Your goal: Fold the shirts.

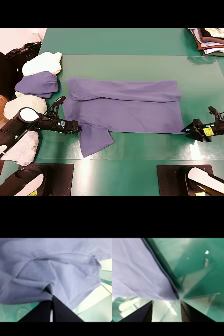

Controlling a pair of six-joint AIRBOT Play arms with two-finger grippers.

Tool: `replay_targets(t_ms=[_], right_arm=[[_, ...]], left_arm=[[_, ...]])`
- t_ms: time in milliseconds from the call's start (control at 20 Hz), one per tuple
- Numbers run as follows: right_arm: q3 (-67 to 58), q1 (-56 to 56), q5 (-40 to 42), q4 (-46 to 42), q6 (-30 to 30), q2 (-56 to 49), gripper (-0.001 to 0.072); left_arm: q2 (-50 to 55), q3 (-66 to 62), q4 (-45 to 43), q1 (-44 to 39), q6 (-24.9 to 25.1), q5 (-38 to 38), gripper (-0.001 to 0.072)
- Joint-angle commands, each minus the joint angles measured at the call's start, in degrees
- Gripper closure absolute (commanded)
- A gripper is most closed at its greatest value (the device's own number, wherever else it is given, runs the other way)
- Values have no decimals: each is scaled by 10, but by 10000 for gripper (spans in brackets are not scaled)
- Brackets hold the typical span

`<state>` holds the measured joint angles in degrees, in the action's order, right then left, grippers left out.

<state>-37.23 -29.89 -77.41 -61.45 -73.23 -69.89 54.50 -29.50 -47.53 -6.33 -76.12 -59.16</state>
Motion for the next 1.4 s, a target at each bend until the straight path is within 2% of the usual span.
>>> replay_targets(t_ms=[0,50,100,150,250,350,500,650,750,850,950,1050,1200,1350], right_arm=[[8,-4,41,39,7,-1,385],[8,-4,41,41,7,-1,414],[8,-4,39,40,9,-1,527],[8,-4,35,40,16,0,697],[4,-4,9,38,23,0,699],[-10,-5,-40,11,28,15,700],[-20,-5,-102,-44,28,99,700],[-20,-5,-143,-97,-3,207,700],[-23,-1,-158,-105,-36,252,700],[-43,35,-155,-105,-60,257,700],[-89,96,-142,-106,-78,228,701],[-145,156,-110,-106,-97,178,701],[-237,216,-72,-107,-108,77,701],[-316,233,-70,-105,-108,-34,701]], left_arm=[[0,0,0,0,0,1,684],[0,0,0,0,0,1,684],[0,0,0,0,0,1,685],[0,0,-1,0,0,0,685],[-6,-3,-18,0,-11,-18,688],[-44,-4,-69,0,-43,-48,689],[-140,-4,-147,0,-100,-140,688],[-232,-4,-138,0,-161,-251,687],[-269,-7,-85,0,-184,-288,687],[-265,-38,-81,0,-184,-273,686],[-236,-82,-120,0,-179,-209,686],[-173,-126,-164,0,-172,-151,686],[-47,-189,-171,2,-126,-85,684],[71,-248,-172,30,-119,-34,684]])
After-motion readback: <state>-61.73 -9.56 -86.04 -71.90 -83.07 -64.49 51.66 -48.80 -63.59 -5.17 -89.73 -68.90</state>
